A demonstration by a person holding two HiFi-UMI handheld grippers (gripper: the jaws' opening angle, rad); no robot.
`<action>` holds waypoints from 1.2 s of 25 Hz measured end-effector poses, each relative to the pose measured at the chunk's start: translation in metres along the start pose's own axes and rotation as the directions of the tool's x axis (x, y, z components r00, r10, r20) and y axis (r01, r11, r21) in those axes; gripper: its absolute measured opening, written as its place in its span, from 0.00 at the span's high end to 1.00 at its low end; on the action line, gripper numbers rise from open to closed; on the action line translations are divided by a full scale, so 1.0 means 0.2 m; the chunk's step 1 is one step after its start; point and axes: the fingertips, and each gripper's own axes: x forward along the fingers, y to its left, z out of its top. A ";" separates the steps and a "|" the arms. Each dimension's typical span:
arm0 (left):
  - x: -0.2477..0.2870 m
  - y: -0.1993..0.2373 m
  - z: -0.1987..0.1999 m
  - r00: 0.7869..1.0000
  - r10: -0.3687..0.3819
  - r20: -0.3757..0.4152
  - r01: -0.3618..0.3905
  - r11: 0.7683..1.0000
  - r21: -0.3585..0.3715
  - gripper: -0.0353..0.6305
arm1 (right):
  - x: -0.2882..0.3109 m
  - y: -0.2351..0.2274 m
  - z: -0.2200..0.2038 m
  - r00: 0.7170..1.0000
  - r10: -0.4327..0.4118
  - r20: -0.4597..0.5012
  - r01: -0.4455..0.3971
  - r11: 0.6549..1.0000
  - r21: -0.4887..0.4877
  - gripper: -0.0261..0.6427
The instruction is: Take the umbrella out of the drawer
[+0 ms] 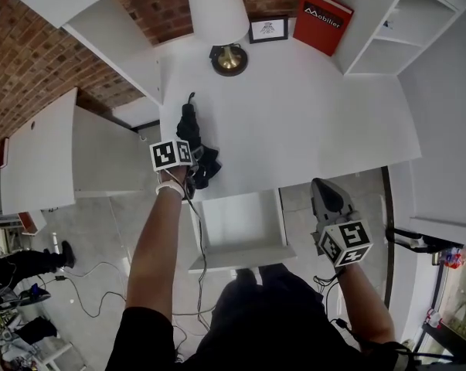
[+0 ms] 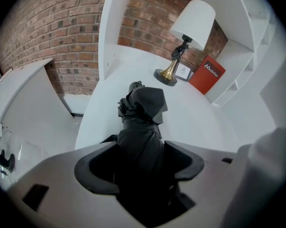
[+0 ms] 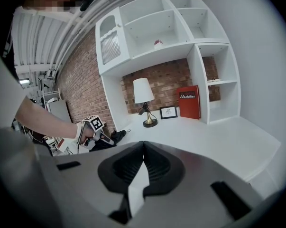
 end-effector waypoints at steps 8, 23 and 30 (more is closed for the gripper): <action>-0.27 -0.01 0.02 0.990 -0.014 0.140 0.004 0.998 0.067 0.50 | -0.03 0.09 0.08 0.999 -0.002 0.043 0.002 1.000 -0.003 0.96; -1.38 -0.07 0.00 0.801 -0.127 0.585 0.113 0.992 0.061 0.50 | -0.26 0.40 0.43 0.976 -0.033 0.215 0.040 0.999 -0.026 0.96; -1.88 -0.34 -0.07 0.595 -0.319 0.738 0.072 0.935 0.347 0.70 | -0.40 0.58 0.62 0.949 -0.021 0.316 0.045 0.997 -0.069 0.96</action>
